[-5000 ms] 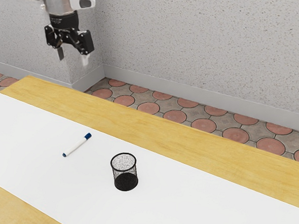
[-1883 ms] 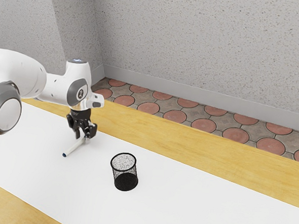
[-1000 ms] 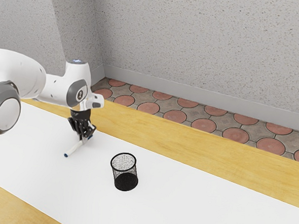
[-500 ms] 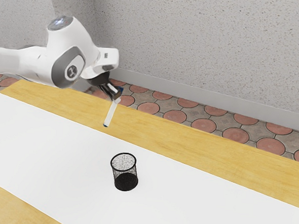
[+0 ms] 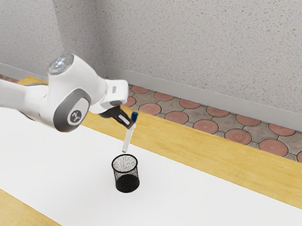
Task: Put the marker into the pen holder.
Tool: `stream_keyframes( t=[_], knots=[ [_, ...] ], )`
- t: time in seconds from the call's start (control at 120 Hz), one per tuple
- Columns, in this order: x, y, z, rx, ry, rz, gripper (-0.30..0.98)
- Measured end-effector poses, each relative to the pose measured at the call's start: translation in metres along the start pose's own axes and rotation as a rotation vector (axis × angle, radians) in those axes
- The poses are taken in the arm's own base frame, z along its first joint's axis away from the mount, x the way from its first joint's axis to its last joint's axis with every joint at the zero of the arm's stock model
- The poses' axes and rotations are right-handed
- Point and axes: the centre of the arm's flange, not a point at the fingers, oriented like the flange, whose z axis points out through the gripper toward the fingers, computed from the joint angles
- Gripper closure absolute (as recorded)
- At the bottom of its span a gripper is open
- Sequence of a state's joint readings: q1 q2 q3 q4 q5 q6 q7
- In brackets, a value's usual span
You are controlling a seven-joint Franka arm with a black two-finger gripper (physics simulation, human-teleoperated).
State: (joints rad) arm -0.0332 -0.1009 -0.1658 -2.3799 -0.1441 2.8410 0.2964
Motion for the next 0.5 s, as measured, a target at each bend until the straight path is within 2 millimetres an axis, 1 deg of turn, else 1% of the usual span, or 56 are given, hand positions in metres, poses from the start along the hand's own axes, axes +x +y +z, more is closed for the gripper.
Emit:
stream_keyframes(
  t=[0.083, 0.192, 0.3, 0.4, 0.45, 0.5],
  knots=[
    [0.002, 0.010, -0.005, -0.003, 0.024, 0.016, 0.74],
    [-0.013, 0.013, -0.010, 0.004, 0.025, 0.017, 0.74],
    [-0.026, 0.021, -0.011, 0.001, 0.019, 0.026, 0.74],
    [-0.032, 0.024, -0.003, -0.006, 0.001, 0.027, 0.74],
    [-0.037, 0.024, 0.006, -0.012, -0.017, 0.024, 0.74],
    [-0.040, 0.024, 0.013, -0.016, -0.030, 0.022, 0.64]
  ],
)
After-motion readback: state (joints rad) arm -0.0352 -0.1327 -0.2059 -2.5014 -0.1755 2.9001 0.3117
